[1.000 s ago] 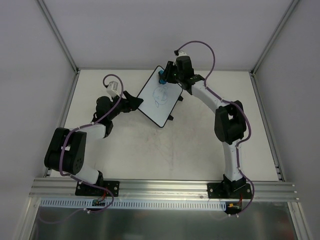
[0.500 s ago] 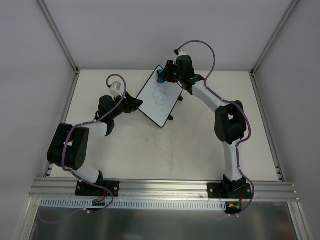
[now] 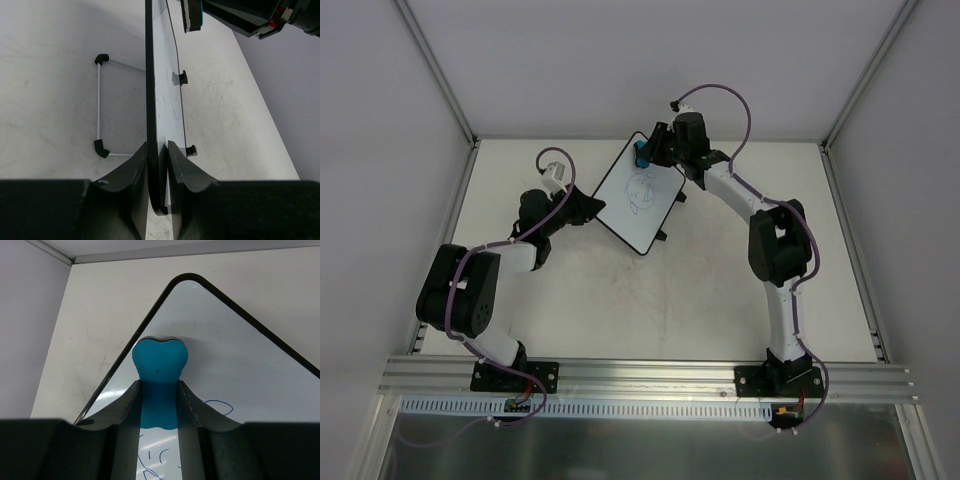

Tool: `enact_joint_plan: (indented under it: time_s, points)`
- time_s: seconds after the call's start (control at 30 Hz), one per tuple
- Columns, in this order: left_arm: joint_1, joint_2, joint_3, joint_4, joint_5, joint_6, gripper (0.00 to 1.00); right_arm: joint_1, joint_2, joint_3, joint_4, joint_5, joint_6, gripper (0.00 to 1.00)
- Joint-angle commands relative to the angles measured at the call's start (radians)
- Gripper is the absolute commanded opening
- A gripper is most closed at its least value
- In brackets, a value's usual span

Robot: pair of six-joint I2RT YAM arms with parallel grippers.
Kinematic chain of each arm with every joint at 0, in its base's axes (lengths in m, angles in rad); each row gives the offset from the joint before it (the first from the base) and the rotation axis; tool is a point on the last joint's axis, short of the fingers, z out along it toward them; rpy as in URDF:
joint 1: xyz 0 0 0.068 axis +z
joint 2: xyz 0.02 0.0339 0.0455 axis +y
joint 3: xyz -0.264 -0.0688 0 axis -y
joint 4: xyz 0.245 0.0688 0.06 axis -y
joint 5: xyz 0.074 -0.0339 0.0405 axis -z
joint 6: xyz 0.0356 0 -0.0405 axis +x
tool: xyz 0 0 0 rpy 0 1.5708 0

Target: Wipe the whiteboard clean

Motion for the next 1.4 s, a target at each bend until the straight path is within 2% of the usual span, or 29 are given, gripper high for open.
enact_joint_plan:
  time_s: [0.0, 0.23, 0.37, 1.07, 1.37]
  points:
    - [-0.010, 0.003, 0.036, 0.030, 0.029, 0.020, 0.18, -0.007, 0.009, 0.016, 0.035, -0.027, 0.026, 0.00]
    - [-0.010, 0.001, 0.044, 0.015, 0.029, 0.023, 0.16, -0.008, 0.023, 0.027, 0.026, -0.047, 0.032, 0.00]
    - [-0.010, 0.007, 0.049, 0.009, 0.035, 0.025, 0.00, -0.007, 0.043, 0.048, 0.026, -0.067, 0.042, 0.00]
    - [-0.006, 0.017, 0.044, -0.031, 0.029, 0.014, 0.00, 0.012, 0.046, 0.025, 0.000, -0.026, 0.019, 0.00]
    - [0.030, 0.066, 0.065, -0.022, 0.084, -0.063, 0.00, -0.007, 0.069, 0.018, -0.009, -0.020, 0.083, 0.00]
